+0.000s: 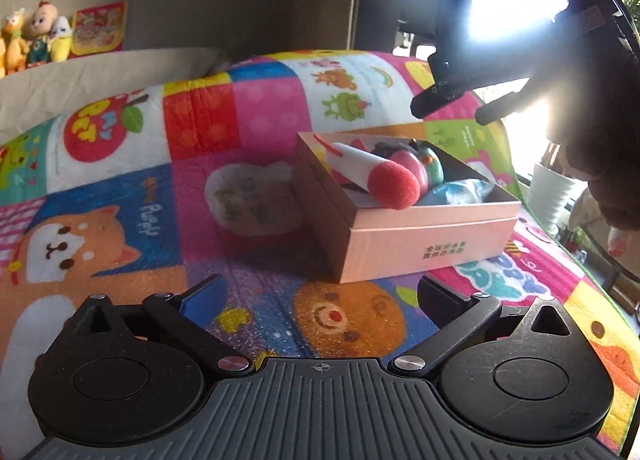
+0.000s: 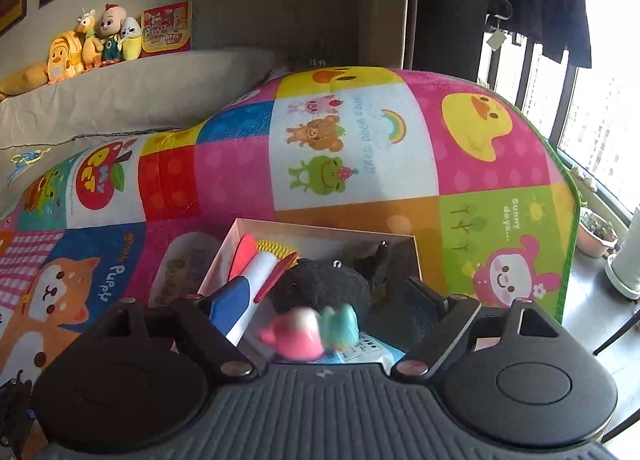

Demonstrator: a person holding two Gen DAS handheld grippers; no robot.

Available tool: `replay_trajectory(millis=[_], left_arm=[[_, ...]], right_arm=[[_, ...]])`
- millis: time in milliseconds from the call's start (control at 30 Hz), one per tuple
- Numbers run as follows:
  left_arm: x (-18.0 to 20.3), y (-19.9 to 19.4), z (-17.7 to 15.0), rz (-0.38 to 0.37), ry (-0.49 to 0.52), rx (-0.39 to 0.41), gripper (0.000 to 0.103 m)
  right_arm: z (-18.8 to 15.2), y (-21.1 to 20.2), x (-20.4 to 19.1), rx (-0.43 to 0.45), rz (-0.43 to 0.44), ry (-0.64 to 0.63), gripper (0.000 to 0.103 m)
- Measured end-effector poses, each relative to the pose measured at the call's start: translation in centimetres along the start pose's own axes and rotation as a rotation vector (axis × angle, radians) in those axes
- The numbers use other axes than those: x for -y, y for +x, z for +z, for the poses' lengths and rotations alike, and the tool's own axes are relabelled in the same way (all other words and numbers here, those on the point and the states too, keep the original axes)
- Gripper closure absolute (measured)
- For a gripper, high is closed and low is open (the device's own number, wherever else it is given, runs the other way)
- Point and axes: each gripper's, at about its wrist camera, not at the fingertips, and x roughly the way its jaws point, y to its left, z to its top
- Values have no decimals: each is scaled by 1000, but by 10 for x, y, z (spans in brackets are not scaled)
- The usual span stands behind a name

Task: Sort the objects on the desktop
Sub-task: 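Lower the pink pig toy into the pink box with the right tool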

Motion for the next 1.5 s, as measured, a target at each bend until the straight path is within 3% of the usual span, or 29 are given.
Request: replay_trajectory(millis=[133,267,533,600,667,833,900,1033,1167,1500], left_arm=[[-13,4,-2,-37,-67,-15,0],[-17,5,-3,-31,-92,-26,0],[-10,0,-5,-13,-50,6,0],[-11,1,-5,-9,-59,-1,0],[-12,2,-5,-8,-65,-5,0],[-13,2,-6,-11,-68,-7,0],[-13,2,-6,-12,-69,-8,0],[-14,2,-6,-13,-74,-13,0],[-13,1,-6,-9,-73,-18,0],[-13,1,-7,6,-74,-19,0]], right_arm=[[-1,8,-8,-49,108,43,34],[0,31,-21,-122,164,112,55],[0,81,-39,-224,162,118,66],[-1,84,-44,-182,75,53,76],[-2,87,-47,-133,-1,-14,76],[-3,80,-40,-116,1,-26,75],[-2,70,-33,-107,10,-26,67],[-3,46,-15,-81,26,4,68],[-17,40,-11,-133,64,24,84],[-25,46,-27,-111,86,7,81]])
